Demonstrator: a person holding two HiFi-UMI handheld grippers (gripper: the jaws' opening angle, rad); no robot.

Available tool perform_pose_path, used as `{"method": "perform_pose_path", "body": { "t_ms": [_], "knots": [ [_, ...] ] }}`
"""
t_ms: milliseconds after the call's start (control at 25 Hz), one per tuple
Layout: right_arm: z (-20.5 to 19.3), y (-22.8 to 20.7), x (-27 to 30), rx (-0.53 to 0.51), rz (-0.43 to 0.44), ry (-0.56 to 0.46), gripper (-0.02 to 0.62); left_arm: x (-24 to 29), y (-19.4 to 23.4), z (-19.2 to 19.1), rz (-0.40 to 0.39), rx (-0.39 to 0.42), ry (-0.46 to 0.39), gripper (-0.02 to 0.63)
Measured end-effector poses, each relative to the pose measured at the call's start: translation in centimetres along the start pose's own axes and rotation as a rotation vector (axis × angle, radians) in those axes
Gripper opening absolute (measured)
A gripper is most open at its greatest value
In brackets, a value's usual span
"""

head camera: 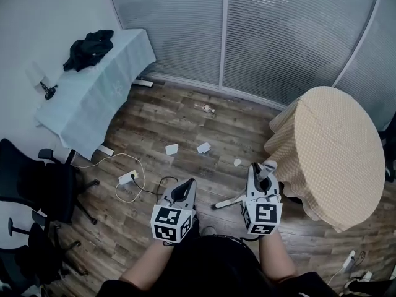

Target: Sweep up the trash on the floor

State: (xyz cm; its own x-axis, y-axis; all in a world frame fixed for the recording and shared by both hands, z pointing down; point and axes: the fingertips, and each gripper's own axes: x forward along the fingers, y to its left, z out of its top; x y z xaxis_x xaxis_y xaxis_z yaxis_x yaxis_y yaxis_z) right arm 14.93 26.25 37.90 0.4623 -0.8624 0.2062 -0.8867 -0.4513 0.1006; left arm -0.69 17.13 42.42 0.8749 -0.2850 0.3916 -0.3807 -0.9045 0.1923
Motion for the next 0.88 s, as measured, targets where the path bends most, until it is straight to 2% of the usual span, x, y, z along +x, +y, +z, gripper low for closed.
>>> {"method": "perform_pose_path", "body": {
  "t_ms": [160, 480, 680, 880],
  "knots": [
    [-0.2, -0.8, 3.1, -0.002, -0.020, 0.027, 0.031, 3.1, 1.9, 1.0, -0.015, -0.012, -0.006, -0.006],
    [0.2, -2.3, 9.5, -0.006, -0.102, 0.056, 0.031, 11.1, 6.8, 4.4, -0.128, 0.019, 0.035, -0.006],
    [0.2, -4.7, 13.2, 0.011, -0.181, 0.099, 0.031, 15.2, 9.5, 6.5, -0.183, 0.023, 0.052, -0.006],
    [-0.4, -5.3, 15.9, -0.003, -0.195, 0.155, 0.030, 17.6, 12.6, 7.6, -0.213, 0.010, 0.059, -0.006]
  ]
}}
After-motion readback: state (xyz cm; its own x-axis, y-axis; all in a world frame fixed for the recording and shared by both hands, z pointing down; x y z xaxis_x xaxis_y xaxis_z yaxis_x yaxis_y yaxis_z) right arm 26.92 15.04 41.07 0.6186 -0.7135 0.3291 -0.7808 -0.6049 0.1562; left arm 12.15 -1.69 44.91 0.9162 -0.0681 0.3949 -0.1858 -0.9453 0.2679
